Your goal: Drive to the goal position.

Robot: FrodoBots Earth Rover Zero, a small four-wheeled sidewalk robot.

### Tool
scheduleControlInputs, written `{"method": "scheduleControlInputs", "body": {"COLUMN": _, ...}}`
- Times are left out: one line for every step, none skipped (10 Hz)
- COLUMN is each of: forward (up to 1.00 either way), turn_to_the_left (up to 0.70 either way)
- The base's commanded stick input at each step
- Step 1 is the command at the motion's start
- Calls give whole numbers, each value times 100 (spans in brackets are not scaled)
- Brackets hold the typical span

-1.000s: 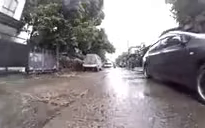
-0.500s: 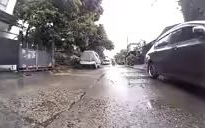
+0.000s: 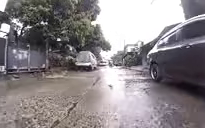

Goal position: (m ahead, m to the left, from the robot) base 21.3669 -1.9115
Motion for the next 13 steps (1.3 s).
{"method": "scheduleControlInputs", "body": {"forward": 100, "turn_to_the_left": 0}}
{"method": "scheduleControlInputs", "body": {"forward": 100, "turn_to_the_left": 0}}
{"method": "scheduleControlInputs", "body": {"forward": 100, "turn_to_the_left": 0}}
{"method": "scheduleControlInputs", "body": {"forward": 100, "turn_to_the_left": 0}}
{"method": "scheduleControlInputs", "body": {"forward": 100, "turn_to_the_left": 0}}
{"method": "scheduleControlInputs", "body": {"forward": 100, "turn_to_the_left": 0}}
{"method": "scheduleControlInputs", "body": {"forward": 100, "turn_to_the_left": 0}}
{"method": "scheduleControlInputs", "body": {"forward": 100, "turn_to_the_left": 0}}
{"method": "scheduleControlInputs", "body": {"forward": 100, "turn_to_the_left": 0}}
{"method": "scheduleControlInputs", "body": {"forward": 100, "turn_to_the_left": 0}}
{"method": "scheduleControlInputs", "body": {"forward": 100, "turn_to_the_left": -4}}
{"method": "scheduleControlInputs", "body": {"forward": 100, "turn_to_the_left": -21}}
{"method": "scheduleControlInputs", "body": {"forward": 100, "turn_to_the_left": -4}}
